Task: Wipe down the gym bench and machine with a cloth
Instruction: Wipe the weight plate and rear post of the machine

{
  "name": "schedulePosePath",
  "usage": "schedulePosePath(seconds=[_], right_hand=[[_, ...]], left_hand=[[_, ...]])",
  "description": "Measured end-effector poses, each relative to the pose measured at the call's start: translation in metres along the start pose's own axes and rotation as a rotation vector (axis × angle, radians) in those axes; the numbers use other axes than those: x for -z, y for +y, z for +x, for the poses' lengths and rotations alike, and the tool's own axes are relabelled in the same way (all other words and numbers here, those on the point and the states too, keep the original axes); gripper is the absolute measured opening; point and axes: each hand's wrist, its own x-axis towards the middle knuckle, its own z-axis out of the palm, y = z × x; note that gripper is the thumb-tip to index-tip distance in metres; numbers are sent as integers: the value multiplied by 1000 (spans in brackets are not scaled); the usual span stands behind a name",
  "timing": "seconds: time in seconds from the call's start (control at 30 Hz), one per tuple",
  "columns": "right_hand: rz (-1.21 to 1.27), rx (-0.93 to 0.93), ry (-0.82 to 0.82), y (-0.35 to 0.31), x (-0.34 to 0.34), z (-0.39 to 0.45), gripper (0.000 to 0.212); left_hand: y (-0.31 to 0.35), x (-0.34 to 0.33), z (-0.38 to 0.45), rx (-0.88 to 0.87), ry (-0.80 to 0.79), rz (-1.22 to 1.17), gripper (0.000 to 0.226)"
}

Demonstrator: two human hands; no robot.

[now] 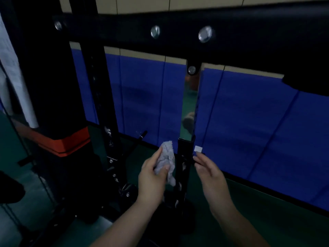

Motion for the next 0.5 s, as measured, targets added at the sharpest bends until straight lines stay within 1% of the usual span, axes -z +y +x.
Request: schedulePosePath(seconds=[0.1,0.2,0.23,0.27,0.3,0.33,0.37,0.4,0.43,0.47,0.5], right_hand=[[-104,-3,30,24,17,29,35],[-241,-12,27,44,26,57,37],[-303,0,25,49,27,66,39],[-360,17,26,54,27,74,42],[-401,34,32,57,27,82,45],[-425,44,36,61,28,90,47],[-438,42,31,64,28,97,50],[-448,31,15,67,28,104,51],[-461,16,-12,71,28,110,52],[-480,4,-41,74,28,115,51],[-504,1,-65,78,28,119,50]], left_hand=[[-23,-8,30,-65,10,65,52],[-40,-29,55,-177,27,214,54],[-43,-39,63,-238,3,263,50],[-44,-48,70,-268,-44,290,40],[-44,-56,76,-290,-98,266,26],[-46,-61,82,-285,-115,267,17],[-54,-65,90,-313,-86,283,12],[-57,-60,94,-302,-51,307,6],[-64,-52,97,-288,1,346,10],[-72,-43,101,-249,71,387,22],[-78,-33,104,-250,157,436,31]])
